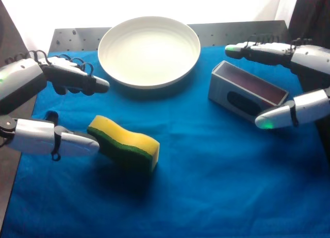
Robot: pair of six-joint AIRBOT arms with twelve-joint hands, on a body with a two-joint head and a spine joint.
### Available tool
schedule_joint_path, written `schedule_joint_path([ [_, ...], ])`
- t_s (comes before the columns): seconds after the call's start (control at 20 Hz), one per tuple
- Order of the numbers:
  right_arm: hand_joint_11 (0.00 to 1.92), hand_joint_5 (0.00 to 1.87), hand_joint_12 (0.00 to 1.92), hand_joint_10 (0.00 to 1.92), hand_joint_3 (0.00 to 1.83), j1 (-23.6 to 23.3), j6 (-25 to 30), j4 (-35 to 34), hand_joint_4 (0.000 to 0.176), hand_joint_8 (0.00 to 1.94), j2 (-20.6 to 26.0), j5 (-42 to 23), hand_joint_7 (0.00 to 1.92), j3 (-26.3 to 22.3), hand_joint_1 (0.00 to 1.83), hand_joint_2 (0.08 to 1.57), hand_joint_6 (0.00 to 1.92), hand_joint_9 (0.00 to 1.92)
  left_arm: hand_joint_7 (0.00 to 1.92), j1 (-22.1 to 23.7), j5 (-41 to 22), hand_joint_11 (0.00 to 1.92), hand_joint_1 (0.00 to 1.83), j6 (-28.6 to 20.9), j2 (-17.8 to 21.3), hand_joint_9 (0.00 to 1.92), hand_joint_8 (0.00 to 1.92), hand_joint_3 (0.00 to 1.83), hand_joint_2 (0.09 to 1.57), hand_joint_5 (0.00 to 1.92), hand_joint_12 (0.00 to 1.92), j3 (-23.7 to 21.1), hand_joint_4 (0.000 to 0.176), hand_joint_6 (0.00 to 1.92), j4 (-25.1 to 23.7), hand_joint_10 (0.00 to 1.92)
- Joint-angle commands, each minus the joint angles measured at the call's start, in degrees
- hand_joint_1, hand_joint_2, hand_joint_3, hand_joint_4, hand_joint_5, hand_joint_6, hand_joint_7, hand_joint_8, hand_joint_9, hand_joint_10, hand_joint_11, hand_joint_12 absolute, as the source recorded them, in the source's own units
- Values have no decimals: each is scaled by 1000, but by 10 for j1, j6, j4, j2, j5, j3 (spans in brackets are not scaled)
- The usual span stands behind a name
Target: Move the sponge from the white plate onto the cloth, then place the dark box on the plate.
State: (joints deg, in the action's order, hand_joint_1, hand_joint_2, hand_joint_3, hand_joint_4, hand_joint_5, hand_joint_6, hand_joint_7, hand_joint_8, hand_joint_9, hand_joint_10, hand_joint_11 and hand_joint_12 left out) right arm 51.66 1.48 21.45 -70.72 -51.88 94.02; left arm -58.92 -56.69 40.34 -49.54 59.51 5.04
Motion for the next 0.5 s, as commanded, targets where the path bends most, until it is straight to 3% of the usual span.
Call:
schedule_joint_path([
  [0.0,187,158,114,7,0,-9,4,-20,160,2,-4,-51,200,3,633,835,1,191,430,2,-67,211,788,-7,-2,270,945,2,789,762,1716,0,0,0,7,1435],
  [0.05,218,175,135,15,1,-12,4,-16,145,10,-5,-46,234,5,615,839,6,227,405,1,-68,216,790,-8,-3,257,984,1,793,753,1777,0,0,0,7,1487],
  [0.1,241,231,171,11,2,-15,4,-16,89,5,-7,-44,283,7,613,869,4,278,424,0,-68,223,808,-9,-4,283,991,0,786,774,1741,0,0,6,8,1444],
  [0.15,229,257,264,4,2,-18,4,-15,64,8,-9,-43,318,9,623,897,5,327,439,-1,-68,243,804,-10,-5,304,982,0,789,776,1681,0,0,4,8,1414],
  [0.3,288,346,584,5,0,-23,4,-10,31,1,-11,-43,448,10,842,953,0,525,416,-5,-70,201,877,-13,-8,282,977,2,797,763,1726,0,0,0,11,1397],
  [0.35,301,379,661,3,0,-23,4,-9,11,0,-11,-43,480,10,953,978,0,560,422,-6,-70,202,837,-13,-9,290,977,1,796,765,1749,0,0,1,11,1386],
  [0.45,352,407,750,9,0,-23,6,-7,1,1,-11,-43,509,11,1049,1022,0,620,425,-9,-71,179,838,-14,-10,285,967,2,799,772,1708,0,0,2,14,1364],
])
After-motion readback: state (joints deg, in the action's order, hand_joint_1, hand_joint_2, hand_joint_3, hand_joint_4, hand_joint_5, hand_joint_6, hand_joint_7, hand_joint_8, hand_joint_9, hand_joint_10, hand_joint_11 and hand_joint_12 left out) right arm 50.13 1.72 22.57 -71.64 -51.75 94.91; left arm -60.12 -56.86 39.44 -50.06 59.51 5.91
